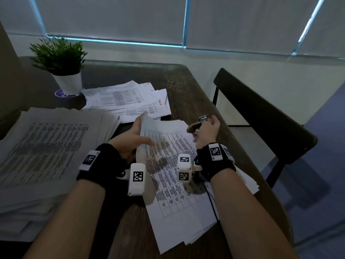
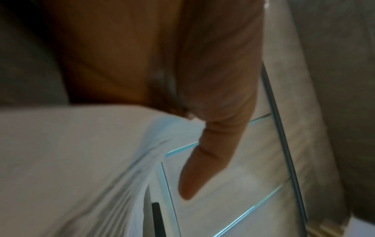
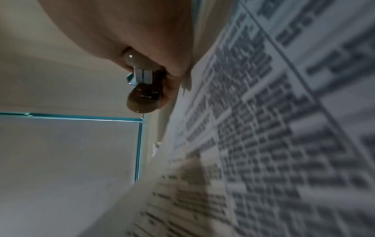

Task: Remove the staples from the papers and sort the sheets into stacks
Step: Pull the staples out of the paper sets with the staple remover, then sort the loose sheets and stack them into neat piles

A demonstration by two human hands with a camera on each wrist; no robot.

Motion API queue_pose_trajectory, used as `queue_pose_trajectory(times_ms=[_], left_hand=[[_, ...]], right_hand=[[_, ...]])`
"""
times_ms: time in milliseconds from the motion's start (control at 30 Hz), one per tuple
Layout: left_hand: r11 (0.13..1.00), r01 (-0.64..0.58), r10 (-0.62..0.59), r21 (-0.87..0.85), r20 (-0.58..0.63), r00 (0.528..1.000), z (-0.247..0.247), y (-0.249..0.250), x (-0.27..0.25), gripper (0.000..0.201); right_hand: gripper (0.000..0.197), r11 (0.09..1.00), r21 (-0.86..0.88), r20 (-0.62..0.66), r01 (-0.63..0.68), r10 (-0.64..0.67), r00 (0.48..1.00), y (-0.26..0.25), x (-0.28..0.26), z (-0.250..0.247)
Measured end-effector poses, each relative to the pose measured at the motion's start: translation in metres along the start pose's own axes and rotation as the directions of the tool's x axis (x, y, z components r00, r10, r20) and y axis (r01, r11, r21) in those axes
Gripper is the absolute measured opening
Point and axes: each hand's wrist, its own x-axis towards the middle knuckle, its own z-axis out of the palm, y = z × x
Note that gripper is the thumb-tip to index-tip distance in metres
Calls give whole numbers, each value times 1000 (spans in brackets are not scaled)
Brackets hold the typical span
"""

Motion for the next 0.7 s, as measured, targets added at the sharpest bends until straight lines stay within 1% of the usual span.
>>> queue_pose_trajectory(times_ms=[33, 67, 100, 133, 167, 200, 233, 300, 333, 367, 400, 433, 467, 500, 533, 567, 600, 667, 700], left_hand=[[1000, -2, 3, -14, 44, 999, 3, -1, -1, 97], [1000, 11, -11, -2, 87, 996, 5, -3, -1, 98], [1000, 20, -23, 24, 114, 993, 7, -4, -3, 93], [998, 22, -29, 65, 109, 994, 6, -5, -4, 82], [994, 12, -20, 106, 77, 997, 6, -6, -4, 64], [989, 11, -14, 148, 22, 1000, 3, -7, -2, 46], [987, 11, -7, 160, -26, 1000, 1, -8, 0, 34], [994, -11, 27, 112, -140, 990, 3, -6, -2, 24], [996, -35, 53, 78, -250, 967, 3, -4, -3, 22], [997, -70, 81, 42, -371, 925, 2, -3, -4, 21], [995, -99, 95, 16, -463, 881, 0, 0, -4, 21], [992, -124, 114, 14, -507, 854, -3, 3, -5, 19], [992, -111, 129, 65, -509, 851, -7, 10, -9, 17], [989, -74, 126, 125, -479, 869, -10, 16, -14, 18], [985, -24, 103, 173, -462, 881, -15, 23, -18, 22], [978, 3, 98, 210, -467, 879, -21, 30, -21, 24], [964, 43, 96, 261, -496, 863, -27, 38, -24, 23], [907, 152, 108, 392, -566, 817, -43, 50, -31, 19], [868, 215, 105, 449, -586, 803, -52, 54, -33, 18]], right_hand=[[42, 1000, 1, 9, 6, -6, 1000, 2, -3, 1], [36, 1000, -12, 26, 14, -14, 1000, 5, -5, 2], [31, 999, -31, 58, 22, -20, 998, 7, -6, 3], [29, 998, -48, 94, 33, -29, 995, 9, -7, 3], [28, 998, -43, 122, 44, -39, 992, 9, -10, 3], [31, 998, -28, 146, 54, -50, 988, 7, -13, 3], [39, 999, 0, 166, 54, -53, 985, 3, -16, 3], [60, 995, 57, 215, 76, -87, 973, -12, -25, 3], [68, 990, 53, 227, 128, -137, 964, -18, -28, 1], [72, 978, 3, 238, 207, -202, 950, -26, -32, 0], [74, 947, -92, 238, 307, -278, 931, -32, -35, -3], [74, 906, -158, 236, 393, -352, 906, -36, -37, -5], [74, 876, -205, 238, 437, -389, 890, -39, -38, -5], [73, 876, -234, 231, 422, -371, 899, -41, -41, -6], [72, 890, -259, 231, 377, -322, 918, -42, -42, -7], [71, 899, -294, 249, 325, -257, 934, -42, -43, -7], [70, 884, -363, 293, 294, -192, 937, -42, -44, -7], [69, 774, -545, 415, 321, -82, 906, -40, -47, -2], [68, 713, -609, 451, 347, -48, 891, -37, -49, 2]])
